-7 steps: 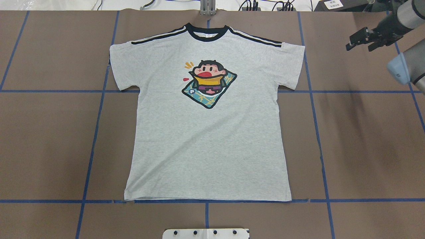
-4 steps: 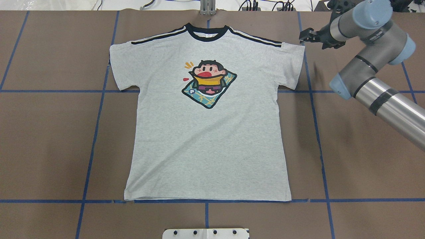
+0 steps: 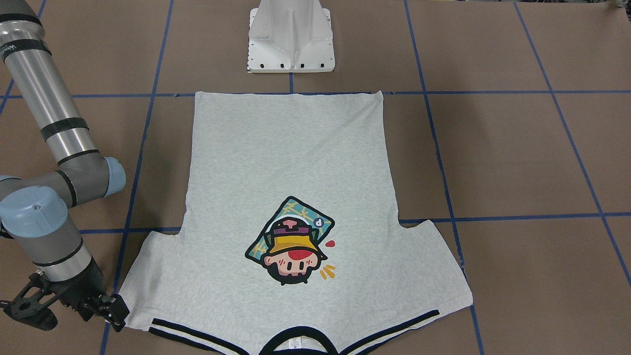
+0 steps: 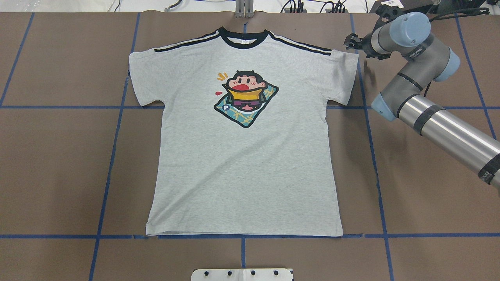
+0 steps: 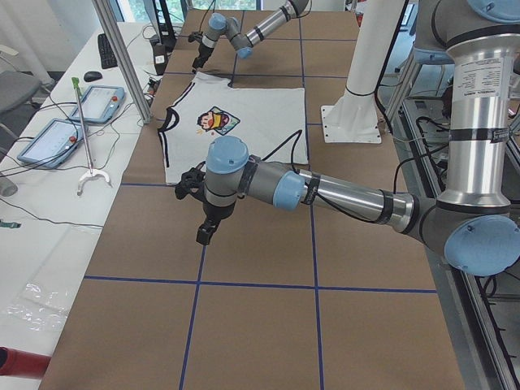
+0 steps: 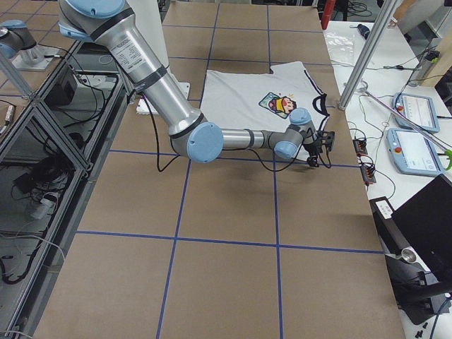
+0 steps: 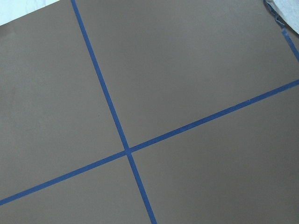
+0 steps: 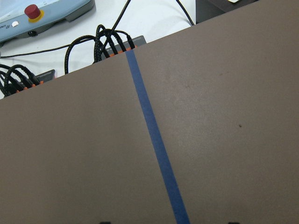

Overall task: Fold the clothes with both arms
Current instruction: 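Move the right gripper to the sleeve nearest it and grasp its edge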

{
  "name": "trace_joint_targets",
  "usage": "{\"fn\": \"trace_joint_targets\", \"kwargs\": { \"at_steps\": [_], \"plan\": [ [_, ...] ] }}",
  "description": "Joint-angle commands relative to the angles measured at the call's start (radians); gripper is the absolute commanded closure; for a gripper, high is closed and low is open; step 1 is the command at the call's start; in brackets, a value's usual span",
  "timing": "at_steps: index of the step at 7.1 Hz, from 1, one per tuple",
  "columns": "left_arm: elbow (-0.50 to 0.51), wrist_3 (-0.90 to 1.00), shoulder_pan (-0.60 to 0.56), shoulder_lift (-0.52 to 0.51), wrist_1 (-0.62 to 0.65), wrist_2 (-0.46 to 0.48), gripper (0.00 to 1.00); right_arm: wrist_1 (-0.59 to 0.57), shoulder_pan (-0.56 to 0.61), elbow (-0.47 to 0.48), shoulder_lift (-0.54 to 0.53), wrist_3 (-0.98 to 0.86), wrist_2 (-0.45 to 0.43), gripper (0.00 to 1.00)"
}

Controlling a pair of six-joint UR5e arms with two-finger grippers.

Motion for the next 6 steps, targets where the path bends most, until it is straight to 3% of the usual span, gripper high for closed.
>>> {"fn": "trace_joint_targets", "kwargs": {
  "at_steps": [1, 2, 3, 4, 6],
  "plan": [
    [0.000, 0.000, 0.002, 0.002, 0.000, -0.001, 0.00, 0.001, -0.003, -0.010, 0.004, 0.001, -0.003, 0.53],
    [-0.002, 0.000, 0.000, 0.002, 0.000, -0.001, 0.00, 0.001, -0.005, -0.010, 0.005, 0.001, -0.003, 0.62],
    [-0.002, 0.000, 0.002, 0.002, 0.000, -0.001, 0.00, 0.001, -0.003, -0.010, 0.005, 0.001, 0.000, 0.85],
    [0.000, 0.000, 0.002, 0.002, 0.000, -0.001, 0.00, 0.001, -0.003, -0.005, 0.007, 0.001, 0.002, 1.00],
    [-0.003, 0.000, 0.002, 0.002, 0.000, -0.001, 0.00, -0.001, -0.002, 0.037, 0.010, 0.009, 0.005, 1.00]
  ]
}}
